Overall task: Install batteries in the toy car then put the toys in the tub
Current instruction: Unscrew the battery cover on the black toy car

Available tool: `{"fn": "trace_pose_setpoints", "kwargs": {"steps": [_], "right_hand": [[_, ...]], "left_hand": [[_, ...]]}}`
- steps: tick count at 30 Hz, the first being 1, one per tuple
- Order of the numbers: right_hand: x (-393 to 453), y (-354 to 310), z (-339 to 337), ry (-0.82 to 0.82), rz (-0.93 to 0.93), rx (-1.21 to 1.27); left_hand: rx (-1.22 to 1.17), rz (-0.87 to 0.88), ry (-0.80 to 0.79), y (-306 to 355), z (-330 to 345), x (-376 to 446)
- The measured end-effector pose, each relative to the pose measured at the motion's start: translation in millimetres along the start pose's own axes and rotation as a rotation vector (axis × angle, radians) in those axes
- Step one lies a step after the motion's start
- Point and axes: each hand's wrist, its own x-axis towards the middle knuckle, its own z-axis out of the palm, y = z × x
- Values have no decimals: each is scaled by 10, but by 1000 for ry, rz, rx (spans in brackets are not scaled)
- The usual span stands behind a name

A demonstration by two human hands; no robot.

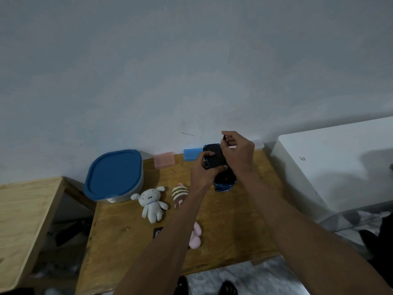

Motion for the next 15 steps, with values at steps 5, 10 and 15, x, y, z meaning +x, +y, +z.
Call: {"fn": "trace_pose_setpoints", "kwargs": {"steps": [5, 10, 15], "right_hand": [[15, 13, 35, -15, 7, -31], [0, 12, 38, -25, 40, -9], [2, 30, 61, -34, 11, -34]], "left_hand": [[31, 26, -6, 16, 12, 42], [39, 31, -29, -11, 22, 55], [62, 39, -32, -17, 33, 70]]}}
